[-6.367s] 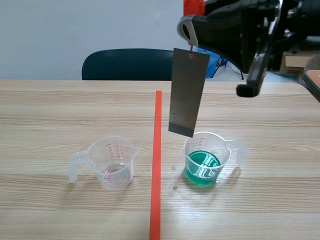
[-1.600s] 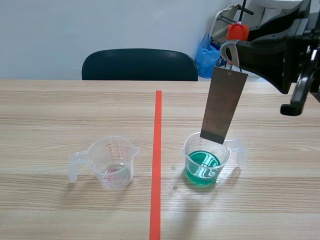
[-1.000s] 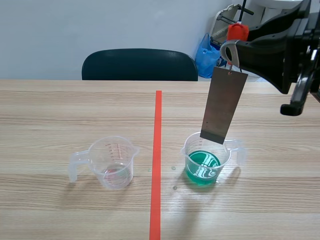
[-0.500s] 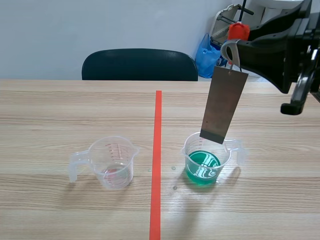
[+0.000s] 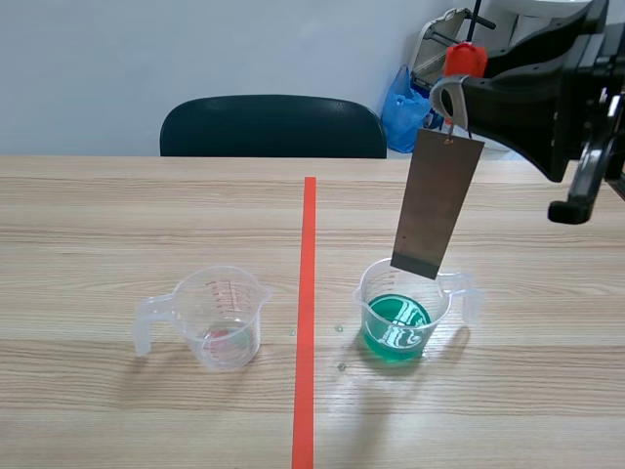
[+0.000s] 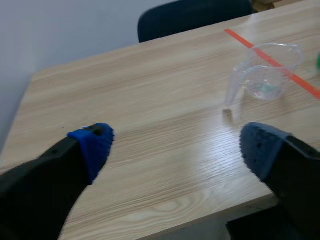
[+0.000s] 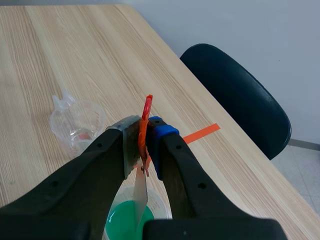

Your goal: Do the redox reaction experiment

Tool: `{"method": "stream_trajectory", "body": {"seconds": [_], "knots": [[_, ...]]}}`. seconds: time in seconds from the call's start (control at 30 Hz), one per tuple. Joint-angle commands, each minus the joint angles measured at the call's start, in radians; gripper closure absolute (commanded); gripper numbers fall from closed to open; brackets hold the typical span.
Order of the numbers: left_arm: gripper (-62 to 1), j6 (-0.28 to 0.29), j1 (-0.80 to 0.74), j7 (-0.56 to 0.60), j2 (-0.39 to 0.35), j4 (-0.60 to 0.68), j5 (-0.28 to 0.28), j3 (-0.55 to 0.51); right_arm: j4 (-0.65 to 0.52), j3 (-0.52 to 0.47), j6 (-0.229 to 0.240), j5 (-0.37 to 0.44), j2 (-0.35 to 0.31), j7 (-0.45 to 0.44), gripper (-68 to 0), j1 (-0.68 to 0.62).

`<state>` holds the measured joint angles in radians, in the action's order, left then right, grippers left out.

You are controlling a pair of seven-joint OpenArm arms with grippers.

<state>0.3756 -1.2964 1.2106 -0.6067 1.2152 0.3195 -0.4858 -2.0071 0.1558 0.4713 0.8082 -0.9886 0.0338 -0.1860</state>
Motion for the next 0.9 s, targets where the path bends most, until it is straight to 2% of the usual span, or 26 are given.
{"method": "stream_trajectory", "body": {"seconds": [0.0,0.1,0.17,0.3,0.4,0.5,0.63,0.77,0.87], "knots": [[-28.6,0.039,0.045,-0.023,-0.037,0.010,0.008,-0.008,0.001,-0.019,-0.003,0.008,-0.003,-0.018,-0.6,0.017],[-9.9,0.135,0.129,-0.105,-0.100,0.010,0.005,0.000,0.001,-0.019,-0.003,0.008,-0.003,-0.019,-0.6,0.017],[-2.5,0.196,0.198,-0.154,-0.156,0.010,0.006,0.029,0.001,-0.019,-0.003,0.008,-0.003,-0.019,-0.6,0.017],[-2.3,0.320,0.386,-0.244,-0.277,0.010,0.019,0.149,0.001,-0.019,-0.003,0.008,-0.003,-0.019,-0.6,0.017],[-2.3,0.320,0.553,-0.304,-0.351,0.010,0.036,0.286,0.001,-0.019,-0.003,0.008,-0.003,-0.019,-0.6,0.017],[-2.3,0.320,0.730,-0.349,-0.394,0.010,0.047,0.441,0.001,-0.019,-0.003,0.008,-0.003,-0.019,-0.6,0.017],[-2.3,0.320,0.965,-0.444,-0.402,0.010,0.116,0.647,0.001,-0.019,-0.003,0.008,-0.003,-0.019,-0.6,0.017],[-2.3,0.320,1.189,-0.528,-0.375,0.010,0.119,0.871,0.001,-0.019,-0.003,0.008,-0.003,-0.022,-0.6,0.017],[-2.3,0.320,1.337,-0.594,-0.322,0.010,0.118,1.032,0.001,-0.019,-0.003,0.008,-0.003,-0.023,-0.6,0.017]]}}
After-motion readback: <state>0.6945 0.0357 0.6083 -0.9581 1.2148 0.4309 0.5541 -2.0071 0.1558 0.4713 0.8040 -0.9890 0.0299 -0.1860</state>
